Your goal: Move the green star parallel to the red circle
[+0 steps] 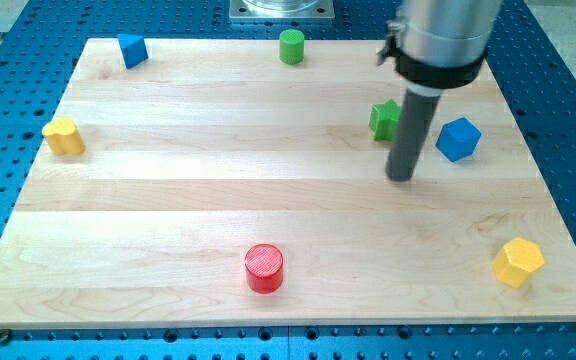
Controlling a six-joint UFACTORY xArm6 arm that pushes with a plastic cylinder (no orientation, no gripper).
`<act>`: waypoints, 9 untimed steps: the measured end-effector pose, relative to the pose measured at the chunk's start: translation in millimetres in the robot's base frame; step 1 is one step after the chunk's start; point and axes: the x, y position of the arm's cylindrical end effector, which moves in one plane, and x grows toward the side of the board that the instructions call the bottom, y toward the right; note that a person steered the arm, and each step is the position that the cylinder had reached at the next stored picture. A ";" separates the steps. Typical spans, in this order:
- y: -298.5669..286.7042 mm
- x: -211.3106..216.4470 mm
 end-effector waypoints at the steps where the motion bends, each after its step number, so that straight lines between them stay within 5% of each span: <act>1: 11.1 -29.1; 3: -31.2 -53.5; 7: -3.0 -127.7; 8: -124.8 -104.1; 9: -170.1 -79.9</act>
